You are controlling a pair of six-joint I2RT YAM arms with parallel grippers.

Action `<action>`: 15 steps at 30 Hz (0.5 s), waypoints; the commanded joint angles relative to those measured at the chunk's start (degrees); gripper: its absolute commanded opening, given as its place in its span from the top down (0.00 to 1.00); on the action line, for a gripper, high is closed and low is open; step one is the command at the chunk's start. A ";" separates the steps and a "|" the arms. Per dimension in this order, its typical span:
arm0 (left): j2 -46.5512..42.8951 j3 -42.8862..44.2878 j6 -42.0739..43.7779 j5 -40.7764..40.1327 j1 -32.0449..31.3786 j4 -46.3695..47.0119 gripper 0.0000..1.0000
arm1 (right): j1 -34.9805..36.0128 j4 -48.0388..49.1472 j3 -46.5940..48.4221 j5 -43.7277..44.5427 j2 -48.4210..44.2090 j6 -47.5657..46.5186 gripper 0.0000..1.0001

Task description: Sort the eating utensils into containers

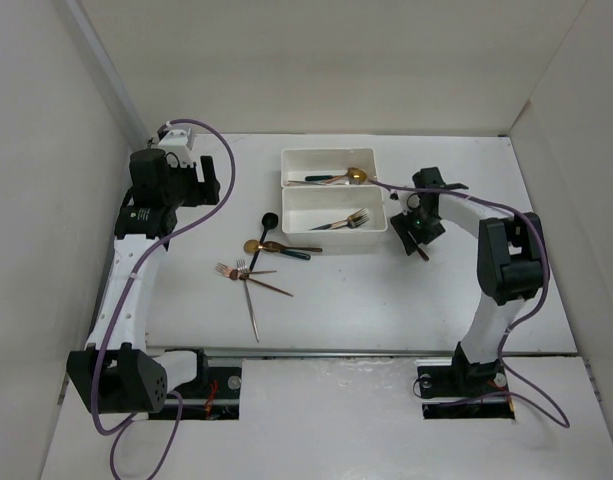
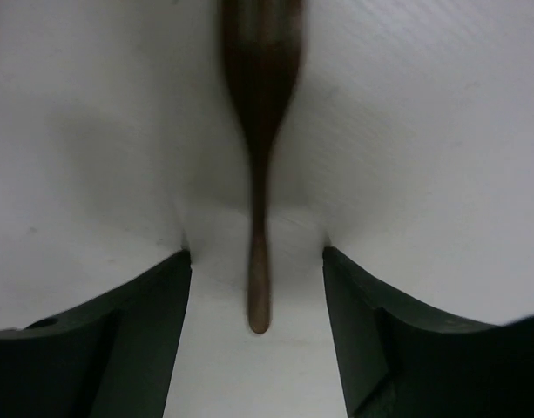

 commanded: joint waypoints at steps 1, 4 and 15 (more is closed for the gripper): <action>-0.58 -0.36 -0.59 -0.31 0.32 1.65 0.25 | 1.57 0.36 -1.21 2.06 2.10 0.68 0.34; -1.10 -0.36 -0.59 -0.32 0.32 1.65 0.25 | 1.57 0.88 -1.83 3.63 3.25 1.82 0.51; -1.10 -0.36 -0.59 -0.32 0.32 1.65 0.25 | 1.57 -0.26 -0.43 3.38 5.19 4.11 1.00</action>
